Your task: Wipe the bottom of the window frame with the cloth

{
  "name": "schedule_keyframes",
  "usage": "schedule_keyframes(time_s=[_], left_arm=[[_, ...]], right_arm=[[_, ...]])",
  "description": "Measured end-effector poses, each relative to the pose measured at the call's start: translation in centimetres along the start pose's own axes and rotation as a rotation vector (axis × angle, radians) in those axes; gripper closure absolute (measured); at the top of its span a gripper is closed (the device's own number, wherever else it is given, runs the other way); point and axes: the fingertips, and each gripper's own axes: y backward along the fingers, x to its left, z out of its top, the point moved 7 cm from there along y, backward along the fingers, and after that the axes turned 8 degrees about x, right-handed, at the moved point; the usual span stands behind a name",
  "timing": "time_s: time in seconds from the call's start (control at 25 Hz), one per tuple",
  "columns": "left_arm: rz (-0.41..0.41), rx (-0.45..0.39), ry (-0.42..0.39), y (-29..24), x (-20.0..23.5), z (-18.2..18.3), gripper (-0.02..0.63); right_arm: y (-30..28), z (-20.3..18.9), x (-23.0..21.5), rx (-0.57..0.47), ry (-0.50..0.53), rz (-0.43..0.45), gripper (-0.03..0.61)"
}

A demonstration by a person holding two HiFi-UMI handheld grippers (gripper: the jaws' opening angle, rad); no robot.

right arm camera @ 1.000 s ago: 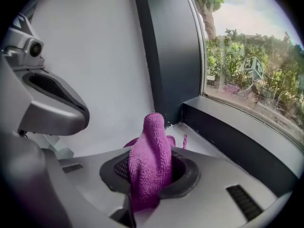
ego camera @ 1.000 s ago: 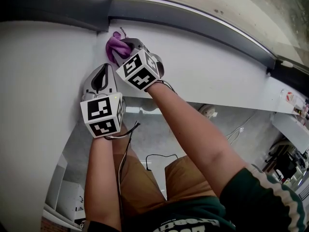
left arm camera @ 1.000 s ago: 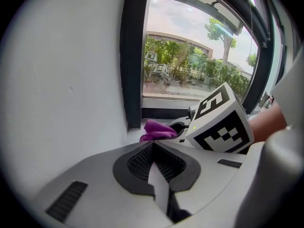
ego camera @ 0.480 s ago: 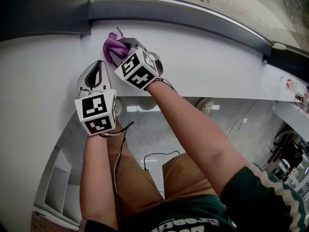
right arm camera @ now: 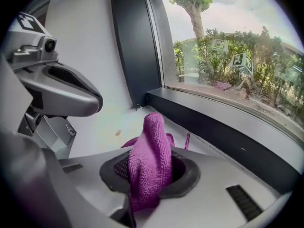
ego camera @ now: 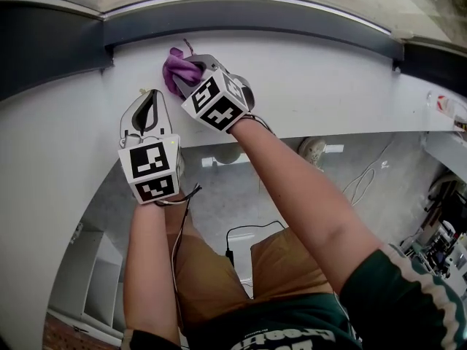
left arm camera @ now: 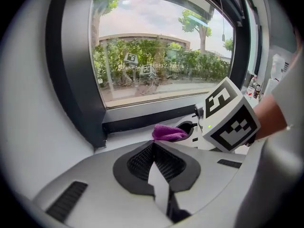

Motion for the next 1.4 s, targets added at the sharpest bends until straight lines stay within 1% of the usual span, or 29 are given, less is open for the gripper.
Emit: schedule_keyframes(time_s=[0.16, 0.64, 1.12, 1.4], left_arm=[[-0.028, 0.003, -0.011, -0.9, -2.3, 0.9, 0.606], [-0.106, 0.018, -0.082, -2.5, -9.3, 3.6, 0.606], [-0.192, 0.012, -0.191, -4.8, -17.4, 7.0, 0.606], [-0.224, 0.023, -0.242, -5.8, -21.6, 7.6, 0.606]], right_arm=[[1.5, -1.7, -1.5, -0.002, -0.022, -0.018, 0.483], [6.5, -7.0, -6.3, 0.027, -0.094, -0.067, 0.483], [11.6, -12.7, -11.3, 0.023, -0.162, -0.115, 0.483], [14.2, -15.7, -13.3, 0.013, -0.191, -0.147, 0.483]])
